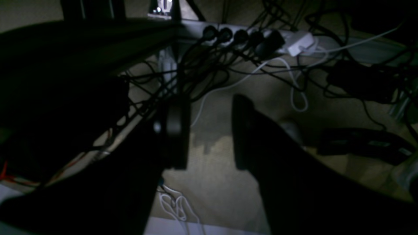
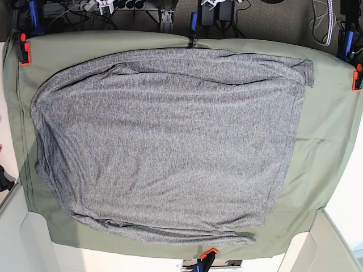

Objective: Fold the T-shirt properly

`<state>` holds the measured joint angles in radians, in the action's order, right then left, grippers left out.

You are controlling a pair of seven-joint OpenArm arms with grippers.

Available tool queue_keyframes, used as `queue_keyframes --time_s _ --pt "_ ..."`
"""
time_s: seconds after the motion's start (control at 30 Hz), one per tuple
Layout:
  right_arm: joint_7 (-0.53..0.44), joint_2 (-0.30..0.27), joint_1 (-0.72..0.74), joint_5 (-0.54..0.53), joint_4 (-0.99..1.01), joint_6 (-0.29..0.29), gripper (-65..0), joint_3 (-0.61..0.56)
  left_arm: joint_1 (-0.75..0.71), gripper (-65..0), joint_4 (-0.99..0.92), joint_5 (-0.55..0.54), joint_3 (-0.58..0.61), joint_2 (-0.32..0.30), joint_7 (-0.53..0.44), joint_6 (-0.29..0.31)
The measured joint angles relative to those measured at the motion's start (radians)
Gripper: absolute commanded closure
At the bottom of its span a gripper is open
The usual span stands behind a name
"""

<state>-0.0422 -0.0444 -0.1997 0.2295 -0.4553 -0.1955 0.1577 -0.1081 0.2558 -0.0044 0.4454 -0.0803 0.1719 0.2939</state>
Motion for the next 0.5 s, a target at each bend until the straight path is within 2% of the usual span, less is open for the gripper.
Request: queue_keyframes --time_s 0.17,0.27,0.5 --pt "-0.002 -0.011 -0.057 0.0 -0.085 -0.06 -22.3 0.0 -0.043 -17.1 0.092 0.0 0.0 -0.025 -0.003 0.003" --pt "-0.001 -0.022 -0.093 -0.013 -0.138 -0.071 -22.3 0.0 -0.093 -17.1 0.178 -0.005 0.0 -0.061 0.0 0.002" --pt "0.003 -0.053 -0.211 -0.183 -0.299 -0.148 -22.3 0.0 -0.239 -17.1 0.404 -0.02 -0.002 -0.132 0.007 0.005"
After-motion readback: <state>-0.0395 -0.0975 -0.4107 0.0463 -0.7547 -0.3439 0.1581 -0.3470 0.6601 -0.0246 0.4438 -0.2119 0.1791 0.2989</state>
